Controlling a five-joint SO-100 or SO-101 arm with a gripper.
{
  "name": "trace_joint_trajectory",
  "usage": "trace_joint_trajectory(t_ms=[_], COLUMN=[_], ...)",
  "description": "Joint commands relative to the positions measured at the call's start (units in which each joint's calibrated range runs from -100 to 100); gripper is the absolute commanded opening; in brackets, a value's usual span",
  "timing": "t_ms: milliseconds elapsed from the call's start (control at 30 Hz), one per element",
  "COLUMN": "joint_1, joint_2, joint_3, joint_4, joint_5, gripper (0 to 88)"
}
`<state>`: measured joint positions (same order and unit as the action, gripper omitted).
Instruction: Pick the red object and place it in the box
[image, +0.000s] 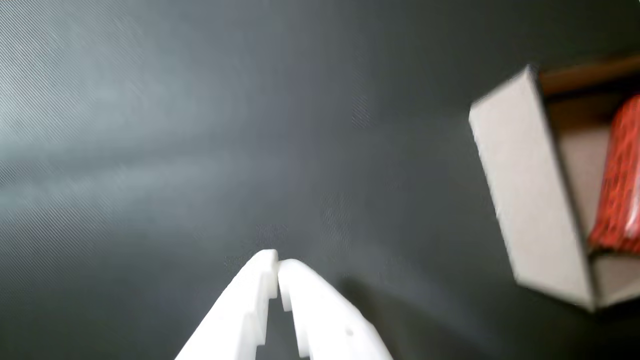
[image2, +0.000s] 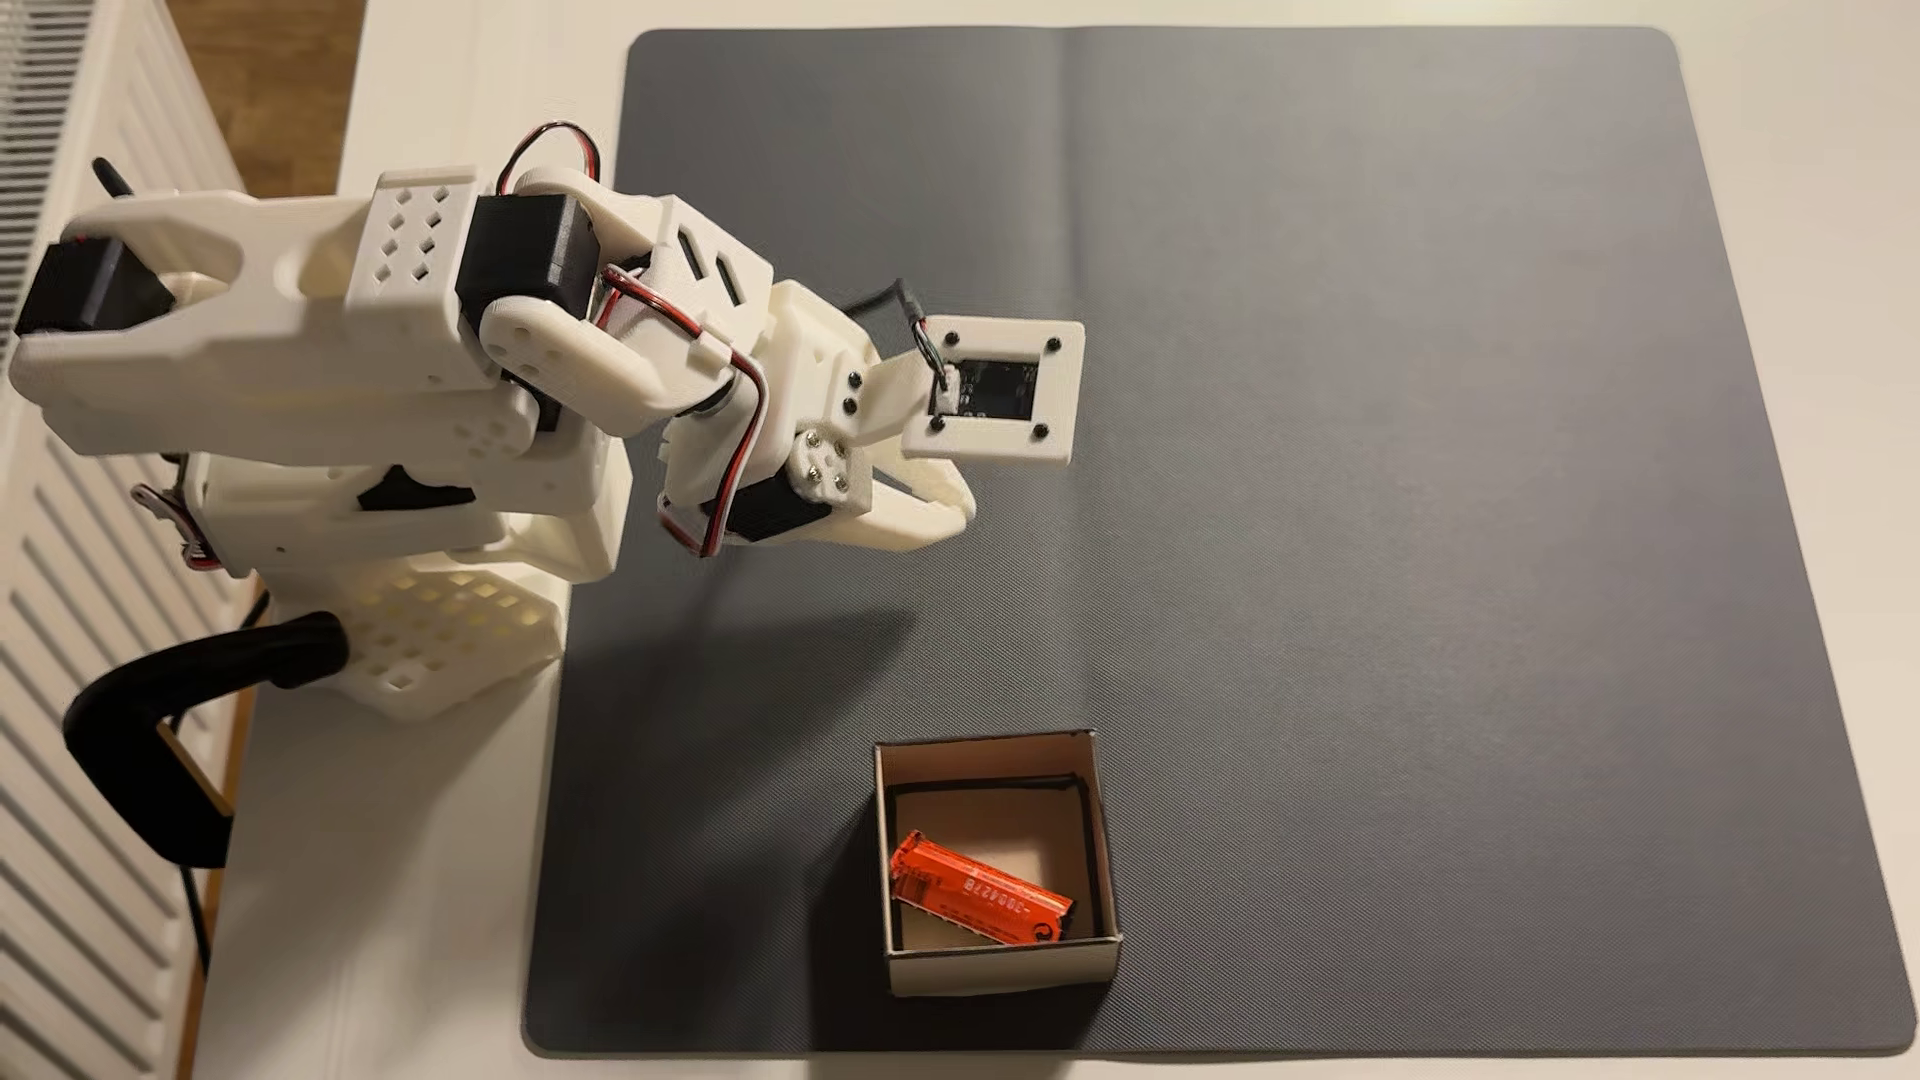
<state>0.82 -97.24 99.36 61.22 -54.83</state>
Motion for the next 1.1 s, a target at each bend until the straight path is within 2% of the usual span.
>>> trace_joint_trajectory(t_ms=[0,133,1067], joint_1=[0.15,0.30,0.07], joint_2=[1.24,1.15,0.81], joint_3=[0.64,0.64,0.64], joint_4=[6.27,12.56,12.73], joint_5=[-0.08,-0.03,-0.08], gripper=[0.8,0.8,0.8])
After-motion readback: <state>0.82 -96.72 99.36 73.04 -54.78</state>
